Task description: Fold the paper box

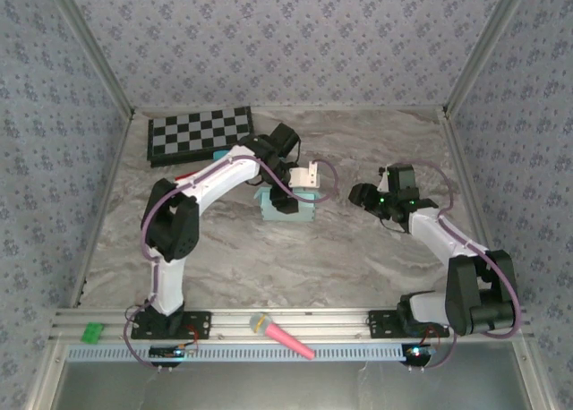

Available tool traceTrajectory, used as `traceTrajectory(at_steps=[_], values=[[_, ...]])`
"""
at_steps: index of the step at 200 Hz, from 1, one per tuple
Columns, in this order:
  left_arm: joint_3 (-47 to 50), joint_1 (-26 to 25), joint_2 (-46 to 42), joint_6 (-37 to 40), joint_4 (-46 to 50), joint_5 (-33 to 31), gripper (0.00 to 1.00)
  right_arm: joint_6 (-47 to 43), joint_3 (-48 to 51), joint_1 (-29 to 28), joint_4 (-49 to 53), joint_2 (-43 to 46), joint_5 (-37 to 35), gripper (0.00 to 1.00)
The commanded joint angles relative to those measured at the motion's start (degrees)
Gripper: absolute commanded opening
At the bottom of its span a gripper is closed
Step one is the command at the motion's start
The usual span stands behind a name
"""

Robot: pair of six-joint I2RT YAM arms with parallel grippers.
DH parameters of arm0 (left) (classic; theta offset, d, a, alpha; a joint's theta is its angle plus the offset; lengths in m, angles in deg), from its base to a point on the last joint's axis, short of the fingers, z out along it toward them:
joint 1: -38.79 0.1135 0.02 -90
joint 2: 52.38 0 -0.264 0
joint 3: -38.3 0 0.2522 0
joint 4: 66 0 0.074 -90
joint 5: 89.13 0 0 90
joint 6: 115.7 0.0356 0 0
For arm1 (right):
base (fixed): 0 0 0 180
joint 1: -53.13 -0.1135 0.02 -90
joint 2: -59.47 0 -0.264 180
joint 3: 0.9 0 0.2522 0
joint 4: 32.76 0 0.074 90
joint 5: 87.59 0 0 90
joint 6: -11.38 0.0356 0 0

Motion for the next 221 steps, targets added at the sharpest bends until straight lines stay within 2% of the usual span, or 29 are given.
traceTrajectory(at_steps=[1, 34, 53, 83, 101, 141, 164, 181, 221], values=[[-0.7, -0.3, -4.8, -2.1, 0.5, 0.0, 0.78, -2.2, -2.3, 0.1, 1.0, -0.5, 0.6, 0.57], [1.0, -0.2, -8.9, -6.4, -1.9, -0.4, 0.79, -4.4, -4.8, -1.1, 2.6, -0.7, 0.6, 0.57], [3.2, 1.0, -11.7, -11.6, -5.2, -0.1, 0.79, -6.0, -6.9, -2.4, 4.2, -1.0, 0.5, 0.57], [8.1, 5.8, -16.9, -24.2, -10.3, 4.7, 0.79, -9.4, -10.5, -5.1, 7.0, -1.7, 0.2, 0.57], [11.6, 9.2, -19.6, -31.4, -12.9, 7.0, 0.74, -10.9, -12.0, -6.6, 7.7, -2.0, 0.6, 0.56], [21.0, 15.5, -27.3, -47.9, -19.6, 4.9, 0.73, -15.7, -17.3, -11.4, 11.4, -4.3, 1.6, 0.54], [24.3, 19.6, -30.1, -56.7, -19.4, 5.4, 0.73, -17.5, -19.8, -14.0, 13.6, -5.2, 1.2, 0.53], [27.0, 20.6, -31.8, -60.6, -19.1, 4.4, 0.72, -17.9, -20.8, -14.9, 14.6, -5.3, 1.0, 0.52], [33.4, 20.7, -34.1, -65.2, -22.0, 9.6, 0.71, -17.5, -21.4, -15.8, 16.2, -5.3, 2.4, 0.51]])
